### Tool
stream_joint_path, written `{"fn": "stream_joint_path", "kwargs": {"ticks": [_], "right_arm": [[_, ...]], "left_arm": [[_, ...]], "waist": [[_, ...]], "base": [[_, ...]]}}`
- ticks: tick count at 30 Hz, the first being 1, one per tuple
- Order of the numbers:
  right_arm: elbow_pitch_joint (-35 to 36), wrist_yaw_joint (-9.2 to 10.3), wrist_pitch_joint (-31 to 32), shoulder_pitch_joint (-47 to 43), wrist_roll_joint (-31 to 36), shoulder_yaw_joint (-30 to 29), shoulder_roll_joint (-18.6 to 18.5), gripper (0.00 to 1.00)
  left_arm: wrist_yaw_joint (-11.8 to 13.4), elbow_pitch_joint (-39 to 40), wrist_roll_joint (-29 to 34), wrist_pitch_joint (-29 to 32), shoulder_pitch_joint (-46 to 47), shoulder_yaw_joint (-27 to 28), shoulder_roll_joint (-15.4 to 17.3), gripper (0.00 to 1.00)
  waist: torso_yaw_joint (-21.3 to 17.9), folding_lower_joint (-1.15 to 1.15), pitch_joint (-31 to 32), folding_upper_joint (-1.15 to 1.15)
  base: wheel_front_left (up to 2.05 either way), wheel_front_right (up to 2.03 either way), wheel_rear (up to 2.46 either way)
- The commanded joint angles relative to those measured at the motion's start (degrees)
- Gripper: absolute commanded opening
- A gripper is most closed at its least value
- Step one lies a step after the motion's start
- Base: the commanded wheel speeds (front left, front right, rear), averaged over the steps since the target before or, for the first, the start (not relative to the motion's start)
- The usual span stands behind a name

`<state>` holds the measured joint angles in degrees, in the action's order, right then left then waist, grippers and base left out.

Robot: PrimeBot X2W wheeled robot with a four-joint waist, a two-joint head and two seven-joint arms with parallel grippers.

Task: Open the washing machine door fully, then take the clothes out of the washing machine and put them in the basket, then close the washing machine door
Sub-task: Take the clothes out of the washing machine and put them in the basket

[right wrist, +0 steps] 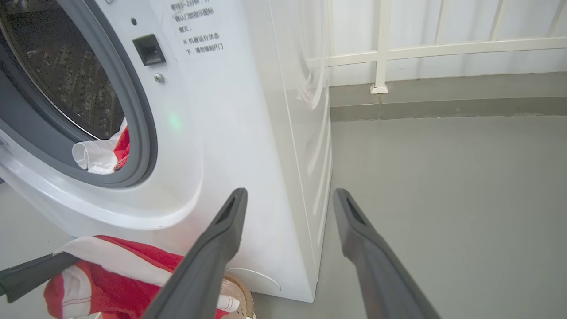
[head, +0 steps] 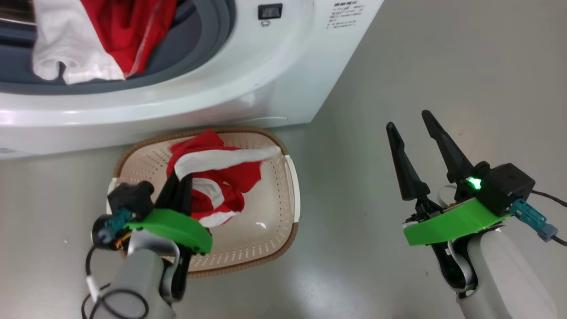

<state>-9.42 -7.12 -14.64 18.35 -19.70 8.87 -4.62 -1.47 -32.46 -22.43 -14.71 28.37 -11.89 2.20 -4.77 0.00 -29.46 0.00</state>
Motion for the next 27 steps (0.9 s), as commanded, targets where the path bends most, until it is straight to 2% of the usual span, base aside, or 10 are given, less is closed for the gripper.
{"fn": "stream_joint_path", "kwargs": {"ticks": [1,10,15,16,17,18,19,27], "right_arm": [[1.3,-0.36,-0.4,0.6,-0.5,1.7,0.1,1.0],[1.1,-0.36,-0.4,2.6,-1.2,3.9,0.3,1.0],[1.2,-0.36,-0.4,2.9,-1.7,4.3,0.4,1.0],[1.2,-0.36,-0.4,2.9,-1.7,4.4,0.4,1.0],[1.2,-0.36,-0.4,2.9,-1.7,4.4,0.4,1.0],[1.1,-0.36,-0.4,2.9,-1.7,4.5,0.4,1.0],[1.0,-0.36,-0.4,2.9,-1.8,4.6,0.5,1.0],[0.5,-0.36,-0.4,2.3,-1.2,3.4,0.3,1.0]], "left_arm": [[0.1,-1.8,0.2,-0.3,2.0,1.4,0.7,0.0],[-2.8,-23.0,-2.6,-0.3,10.6,3.3,0.7,0.0],[-3.5,-31.5,-2.1,-0.3,14.1,2.9,1.0,0.0],[-3.8,-33.1,-2.2,-0.3,14.7,2.7,1.0,0.09],[-4.0,-34.4,-2.1,-0.3,15.2,2.5,0.9,0.4],[-4.0,-35.2,-1.9,-0.3,15.7,2.2,1.0,0.78],[-4.0,-35.5,-1.7,-0.3,16.1,2.1,1.0,1.0],[-4.1,-30.2,0.9,-0.3,15.0,0.9,0.8,1.0]], "waist": [[-0.6,0.0,-1.7,0.0],[-2.8,0.0,-4.7,0.0],[-3.7,0.0,-6.1,0.0],[-3.8,0.0,-6.2,0.0],[-3.9,0.0,-6.3,0.0],[-4.1,0.0,-6.3,0.0],[-4.2,0.0,-6.3,0.0],[-2.7,0.0,-3.7,0.0]], "base": [[0.0,0.0,0.0],[0.0,0.0,0.0],[0.0,0.0,0.0],[0.0,0.0,0.0],[0.0,0.0,0.0],[0.0,0.0,0.0],[0.0,0.0,0.0],[0.0,0.0,0.0]]}}
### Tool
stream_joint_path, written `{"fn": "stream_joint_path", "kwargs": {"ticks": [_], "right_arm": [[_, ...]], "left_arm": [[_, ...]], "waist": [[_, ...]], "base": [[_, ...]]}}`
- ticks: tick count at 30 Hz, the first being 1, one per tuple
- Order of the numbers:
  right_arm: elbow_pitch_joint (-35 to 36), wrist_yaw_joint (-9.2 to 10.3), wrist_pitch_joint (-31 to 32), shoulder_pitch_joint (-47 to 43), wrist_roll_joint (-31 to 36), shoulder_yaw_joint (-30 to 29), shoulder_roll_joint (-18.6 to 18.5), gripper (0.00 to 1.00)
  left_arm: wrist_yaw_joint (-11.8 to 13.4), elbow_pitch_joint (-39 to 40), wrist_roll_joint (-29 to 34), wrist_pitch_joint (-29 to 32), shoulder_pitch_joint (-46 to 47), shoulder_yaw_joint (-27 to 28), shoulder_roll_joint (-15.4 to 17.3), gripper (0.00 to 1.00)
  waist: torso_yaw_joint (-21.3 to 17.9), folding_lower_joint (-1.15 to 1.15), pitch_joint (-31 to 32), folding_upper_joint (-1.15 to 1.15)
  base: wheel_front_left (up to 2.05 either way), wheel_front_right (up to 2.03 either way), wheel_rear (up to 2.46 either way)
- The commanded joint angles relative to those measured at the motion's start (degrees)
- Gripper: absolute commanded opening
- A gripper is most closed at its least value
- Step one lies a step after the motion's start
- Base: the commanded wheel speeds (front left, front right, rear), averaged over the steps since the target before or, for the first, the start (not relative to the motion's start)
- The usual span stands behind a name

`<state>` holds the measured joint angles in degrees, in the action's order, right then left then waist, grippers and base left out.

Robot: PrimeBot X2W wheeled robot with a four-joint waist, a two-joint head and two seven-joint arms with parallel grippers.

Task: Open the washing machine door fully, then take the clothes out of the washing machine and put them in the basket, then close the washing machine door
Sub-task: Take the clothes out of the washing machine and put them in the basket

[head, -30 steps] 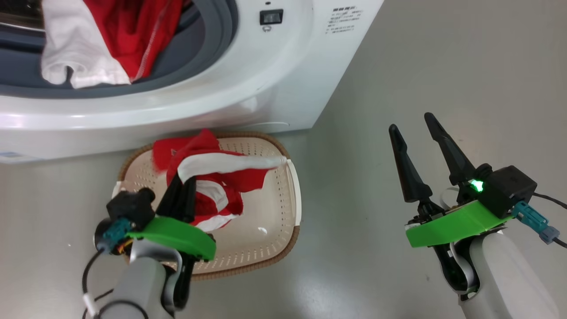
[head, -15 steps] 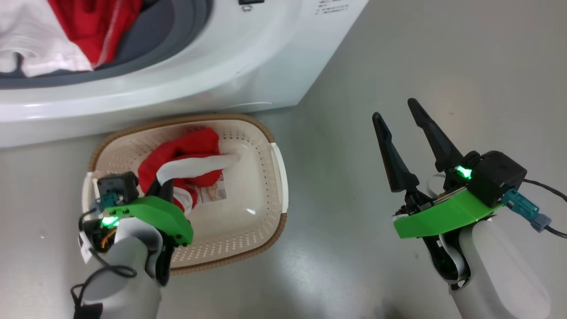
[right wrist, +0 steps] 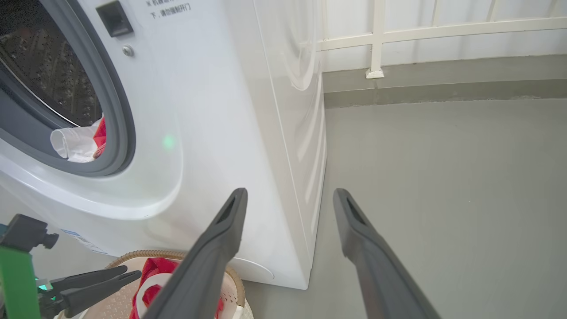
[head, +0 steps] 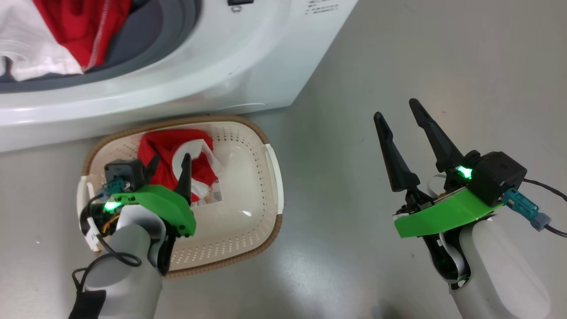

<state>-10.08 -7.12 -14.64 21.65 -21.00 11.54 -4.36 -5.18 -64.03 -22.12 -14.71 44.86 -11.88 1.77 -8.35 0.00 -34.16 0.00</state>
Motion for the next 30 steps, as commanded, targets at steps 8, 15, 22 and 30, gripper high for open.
{"fn": "stream_joint_path", "kwargs": {"ticks": [8,15,22,30], "right_arm": [[1.4,-0.36,-0.4,-1.7,0.8,0.1,-0.6,1.0],[0.7,-0.36,-0.4,-3.6,1.6,-1.0,-1.1,1.0],[-0.1,-0.36,-0.4,-5.9,2.6,-2.9,-1.6,1.0],[0.3,-0.36,-0.4,-8.9,3.7,-5.7,-1.4,1.0]], "left_arm": [[0.5,8.1,1.7,-0.3,-5.7,1.4,1.1,1.0],[0.6,14.0,2.1,-0.3,-11.1,2.6,1.1,1.0],[0.5,21.4,2.5,-0.3,-15.9,4.9,1.1,1.0],[0.3,29.2,5.4,-0.3,-21.4,6.7,1.1,1.0]], "waist": [[2.6,0.0,4.8,0.0],[3.8,0.0,10.3,0.0],[4.9,0.0,15.2,0.0],[5.2,0.0,20.5,0.0]], "base": [[0.0,0.0,0.0],[0.0,0.0,0.0],[0.0,0.0,0.0],[0.0,0.0,0.0]]}}
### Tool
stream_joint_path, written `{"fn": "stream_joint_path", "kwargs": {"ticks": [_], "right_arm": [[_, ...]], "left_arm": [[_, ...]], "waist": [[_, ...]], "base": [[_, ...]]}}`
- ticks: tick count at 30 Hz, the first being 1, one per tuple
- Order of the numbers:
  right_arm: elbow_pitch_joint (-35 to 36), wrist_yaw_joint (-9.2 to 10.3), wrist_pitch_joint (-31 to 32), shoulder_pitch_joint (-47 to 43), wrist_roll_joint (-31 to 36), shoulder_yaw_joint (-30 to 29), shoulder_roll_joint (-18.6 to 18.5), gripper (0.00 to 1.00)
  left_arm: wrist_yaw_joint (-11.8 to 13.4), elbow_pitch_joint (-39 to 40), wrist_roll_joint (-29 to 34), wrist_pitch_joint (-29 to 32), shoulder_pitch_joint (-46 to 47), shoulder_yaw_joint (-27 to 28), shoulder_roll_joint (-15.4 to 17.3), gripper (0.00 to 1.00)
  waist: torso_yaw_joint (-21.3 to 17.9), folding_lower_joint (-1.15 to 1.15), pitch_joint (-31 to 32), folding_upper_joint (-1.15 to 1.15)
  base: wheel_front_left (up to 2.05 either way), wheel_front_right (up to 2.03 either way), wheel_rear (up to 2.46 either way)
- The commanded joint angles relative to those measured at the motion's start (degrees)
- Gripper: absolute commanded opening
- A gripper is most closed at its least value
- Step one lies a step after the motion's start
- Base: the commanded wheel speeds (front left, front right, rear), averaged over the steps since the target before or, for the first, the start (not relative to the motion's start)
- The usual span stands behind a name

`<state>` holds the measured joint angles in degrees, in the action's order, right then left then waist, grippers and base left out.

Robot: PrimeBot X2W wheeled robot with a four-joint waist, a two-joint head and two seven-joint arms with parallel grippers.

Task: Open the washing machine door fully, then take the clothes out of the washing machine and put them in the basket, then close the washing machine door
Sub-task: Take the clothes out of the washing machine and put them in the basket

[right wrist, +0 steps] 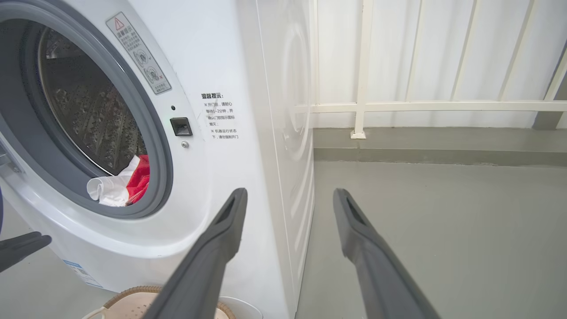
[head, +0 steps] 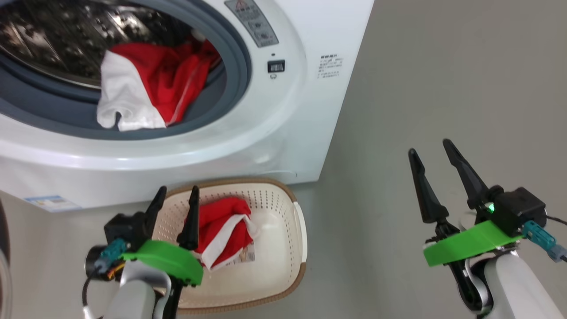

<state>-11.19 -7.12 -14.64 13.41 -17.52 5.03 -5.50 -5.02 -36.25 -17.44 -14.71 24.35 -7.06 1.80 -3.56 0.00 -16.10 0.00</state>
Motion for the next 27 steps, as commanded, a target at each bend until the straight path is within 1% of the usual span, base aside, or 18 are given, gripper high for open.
{"fn": "stream_joint_path", "kwargs": {"ticks": [1,9,17,18,23,27], "right_arm": [[1.4,-0.36,-0.4,-1.2,0.4,0.5,-0.2,1.0],[1.8,-0.36,-0.4,-4.8,1.4,-1.3,0.3,1.0],[3.2,-0.36,-0.4,-7.4,2.5,-2.9,0.8,1.0],[3.2,-0.36,-0.4,-7.4,2.5,-2.9,0.8,1.0],[3.9,-0.36,-0.4,-9.0,3.1,-3.1,1.0,1.0],[4.6,-0.36,-0.4,-10.2,3.4,-3.5,1.1,1.0]], "left_arm": [[0.0,2.5,1.1,-0.3,-1.8,2.2,1.1,1.0],[-0.1,9.6,3.3,-0.3,-8.1,7.1,1.5,1.0],[-0.8,19.5,6.1,-0.3,-14.5,12.7,1.4,1.0],[-0.8,19.5,6.1,-0.3,-14.5,12.7,1.4,1.0],[-1.2,24.8,8.3,-0.3,-18.5,13.7,1.3,1.0],[-1.5,26.3,8.9,-0.3,-20.8,14.1,1.2,1.0]], "waist": [[0.4,0.0,3.1,0.0],[-0.2,0.0,7.1,0.0],[-1.4,0.0,10.1,0.0],[-1.4,0.0,10.1,0.0],[-2.0,0.0,11.6,0.0],[-2.2,0.0,12.5,0.0]], "base": [[0.0,0.0,0.0],[0.0,0.0,0.0],[0.0,0.0,0.0],[0.0,0.0,0.0],[0.0,0.0,0.0],[0.0,0.0,0.0]]}}
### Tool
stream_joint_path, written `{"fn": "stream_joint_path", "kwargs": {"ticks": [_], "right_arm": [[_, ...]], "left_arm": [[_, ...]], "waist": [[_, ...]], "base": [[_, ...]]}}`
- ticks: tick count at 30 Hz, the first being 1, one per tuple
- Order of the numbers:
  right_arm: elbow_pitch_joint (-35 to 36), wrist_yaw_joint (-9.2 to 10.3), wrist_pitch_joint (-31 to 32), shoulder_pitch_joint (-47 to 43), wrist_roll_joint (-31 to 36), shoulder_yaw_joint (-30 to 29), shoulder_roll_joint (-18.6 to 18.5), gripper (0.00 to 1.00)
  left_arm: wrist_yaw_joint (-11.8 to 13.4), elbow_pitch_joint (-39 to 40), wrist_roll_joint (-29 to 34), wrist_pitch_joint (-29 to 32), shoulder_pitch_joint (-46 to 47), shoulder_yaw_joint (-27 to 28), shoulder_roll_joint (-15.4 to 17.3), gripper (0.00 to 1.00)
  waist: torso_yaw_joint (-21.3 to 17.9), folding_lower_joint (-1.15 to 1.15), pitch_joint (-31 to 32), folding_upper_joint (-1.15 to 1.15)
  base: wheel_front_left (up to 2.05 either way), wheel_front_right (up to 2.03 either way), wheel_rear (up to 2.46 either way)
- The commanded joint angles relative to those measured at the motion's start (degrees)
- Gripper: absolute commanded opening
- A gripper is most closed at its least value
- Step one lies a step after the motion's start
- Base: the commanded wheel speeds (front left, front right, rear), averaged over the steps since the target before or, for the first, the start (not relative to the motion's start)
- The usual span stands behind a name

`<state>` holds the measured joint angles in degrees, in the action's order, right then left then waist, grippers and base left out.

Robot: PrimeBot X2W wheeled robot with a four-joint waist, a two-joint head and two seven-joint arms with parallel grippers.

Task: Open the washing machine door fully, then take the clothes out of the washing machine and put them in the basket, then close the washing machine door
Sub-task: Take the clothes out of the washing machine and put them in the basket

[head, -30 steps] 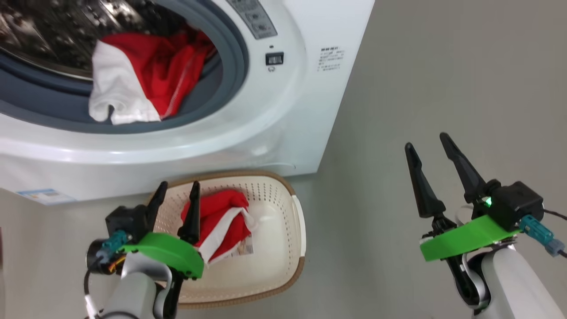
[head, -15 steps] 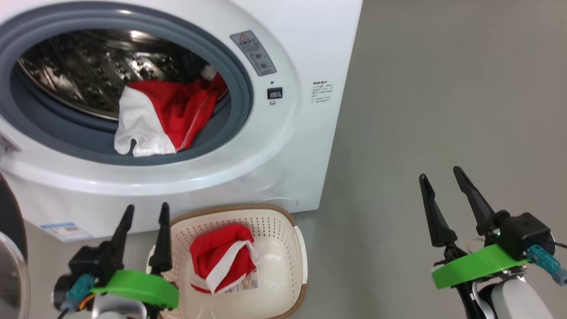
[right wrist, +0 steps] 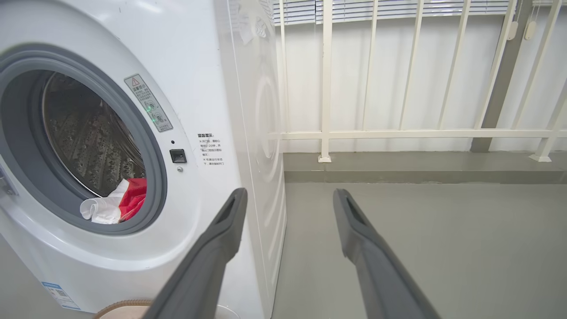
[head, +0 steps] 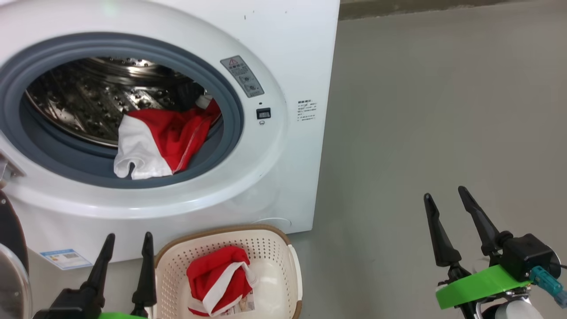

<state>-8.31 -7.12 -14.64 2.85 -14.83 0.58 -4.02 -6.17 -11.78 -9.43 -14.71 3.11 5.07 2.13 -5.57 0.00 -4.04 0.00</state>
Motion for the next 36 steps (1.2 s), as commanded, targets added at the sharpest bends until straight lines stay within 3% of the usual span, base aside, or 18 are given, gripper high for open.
{"fn": "stream_joint_path", "kwargs": {"ticks": [1,26,36], "right_arm": [[1.8,-0.36,-0.4,0.1,0.8,0.9,-0.3,1.0],[1.8,-0.36,-0.4,-2.2,1.4,0.6,-0.4,1.0],[1.8,-0.36,-0.4,-1.7,1.1,1.1,-1.0,1.0]], "left_arm": [[-0.4,2.1,0.9,-0.3,0.1,2.1,0.8,1.0],[0.7,3.2,-0.4,-0.3,-2.4,1.6,0.8,1.0],[1.9,1.6,-1.5,-0.3,-0.3,0.6,0.8,1.0]], "waist": [[-0.2,0.0,0.6,0.0],[-0.2,0.0,2.5,0.0],[-0.1,0.0,0.4,0.0]], "base": [[0.0,0.0,0.0],[0.0,0.0,0.0],[0.0,0.0,0.0]]}}
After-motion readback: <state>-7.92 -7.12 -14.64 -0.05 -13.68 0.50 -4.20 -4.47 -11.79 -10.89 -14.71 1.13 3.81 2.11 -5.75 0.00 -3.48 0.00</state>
